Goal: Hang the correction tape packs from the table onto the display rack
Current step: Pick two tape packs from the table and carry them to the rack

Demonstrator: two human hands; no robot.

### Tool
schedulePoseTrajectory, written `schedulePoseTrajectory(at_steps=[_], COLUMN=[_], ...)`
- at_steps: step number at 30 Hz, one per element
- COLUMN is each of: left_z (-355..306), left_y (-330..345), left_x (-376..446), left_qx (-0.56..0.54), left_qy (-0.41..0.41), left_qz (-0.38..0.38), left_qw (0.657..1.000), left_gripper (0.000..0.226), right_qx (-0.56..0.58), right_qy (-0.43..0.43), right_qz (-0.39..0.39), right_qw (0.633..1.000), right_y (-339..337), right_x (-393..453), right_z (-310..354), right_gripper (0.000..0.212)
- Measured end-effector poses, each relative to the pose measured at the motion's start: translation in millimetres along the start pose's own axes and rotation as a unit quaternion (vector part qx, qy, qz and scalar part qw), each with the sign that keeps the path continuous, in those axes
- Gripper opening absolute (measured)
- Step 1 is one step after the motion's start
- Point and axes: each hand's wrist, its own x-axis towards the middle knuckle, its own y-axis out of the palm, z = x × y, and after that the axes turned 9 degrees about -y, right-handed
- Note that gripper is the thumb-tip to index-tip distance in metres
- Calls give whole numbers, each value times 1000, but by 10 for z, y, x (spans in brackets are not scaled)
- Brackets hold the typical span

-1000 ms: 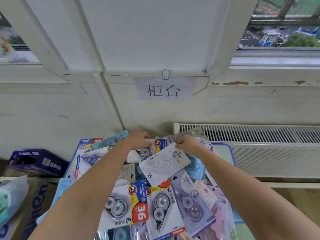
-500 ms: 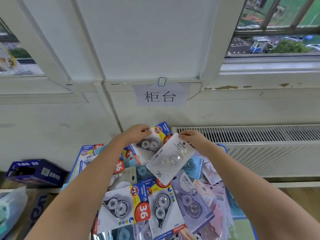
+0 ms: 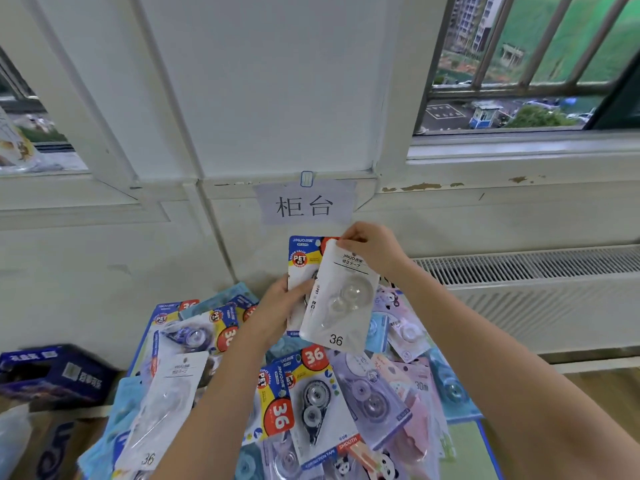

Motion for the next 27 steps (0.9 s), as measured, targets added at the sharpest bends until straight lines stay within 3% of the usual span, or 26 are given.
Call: schedulePoseTrajectory(at_steps=[9, 13, 15, 18, 23, 27], left_z=[288, 382, 395, 357, 285, 242], left_y=[125, 203, 240, 342, 697, 1036], left_x=[-26, 30, 85, 159, 184, 105], left_qx=[-50, -14, -45, -112, -119, -109], left_qy=[-62, -49, -32, 11, 54, 60], left_qz=[12, -48, -69, -101, -115, -100], left_qw=[997, 998, 996, 988, 985, 987], left_gripper=[31, 24, 22, 22, 21, 5], right_qx=[-29, -16, 67, 222, 374, 380], right_qy=[8, 33, 78, 158, 228, 195], right_qz=[-5, -39, -119, -227, -145, -187], right_qw=[1000, 999, 988, 935, 887, 885], right_y=[109, 137, 132, 175, 258, -136], right_x=[-158, -245, -340, -578, -885, -1130], right_z=[-65, -201, -279, -361, -370, -321], right_gripper=[14, 14, 22, 28, 39, 32])
